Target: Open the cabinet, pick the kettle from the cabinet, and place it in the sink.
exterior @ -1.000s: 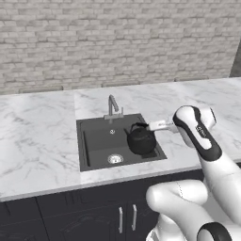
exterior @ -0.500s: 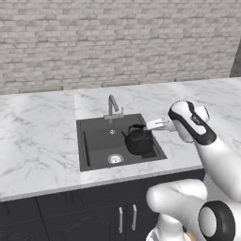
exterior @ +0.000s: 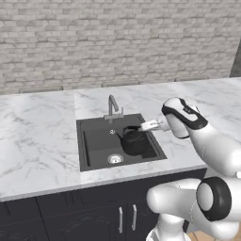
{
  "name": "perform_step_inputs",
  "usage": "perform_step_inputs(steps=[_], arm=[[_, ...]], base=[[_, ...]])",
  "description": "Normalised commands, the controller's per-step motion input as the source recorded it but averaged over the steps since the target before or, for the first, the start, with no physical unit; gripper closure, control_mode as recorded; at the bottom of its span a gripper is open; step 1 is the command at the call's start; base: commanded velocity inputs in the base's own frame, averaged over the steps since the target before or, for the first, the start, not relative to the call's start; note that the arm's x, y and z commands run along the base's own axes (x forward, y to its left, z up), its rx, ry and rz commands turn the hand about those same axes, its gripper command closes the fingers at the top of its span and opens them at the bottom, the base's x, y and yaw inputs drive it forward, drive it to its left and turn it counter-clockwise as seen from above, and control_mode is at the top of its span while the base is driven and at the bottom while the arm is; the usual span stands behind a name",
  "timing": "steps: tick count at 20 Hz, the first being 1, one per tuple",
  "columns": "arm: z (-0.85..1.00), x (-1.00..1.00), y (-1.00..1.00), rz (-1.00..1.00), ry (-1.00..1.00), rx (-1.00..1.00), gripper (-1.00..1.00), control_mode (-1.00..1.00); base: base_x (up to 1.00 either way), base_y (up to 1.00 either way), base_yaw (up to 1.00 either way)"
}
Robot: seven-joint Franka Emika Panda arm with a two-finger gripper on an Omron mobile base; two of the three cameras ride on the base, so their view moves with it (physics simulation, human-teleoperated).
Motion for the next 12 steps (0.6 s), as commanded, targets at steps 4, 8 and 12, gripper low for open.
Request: perform_step_inputs(steps=[4,8,12], arm=[[-0.18,0.24,0.19,0.02,0.0,0.0,1.0,-1.0],[-0.22,0.18,0.26,0.01,0.0,0.0,1.0,-1.0],[-0.21,0.18,0.25,0.01,0.0,0.0,1.0,-1.0]], base=[[0.0,0.0,0.0],[0.0,0.0,0.0],[0.0,0.0,0.0]])
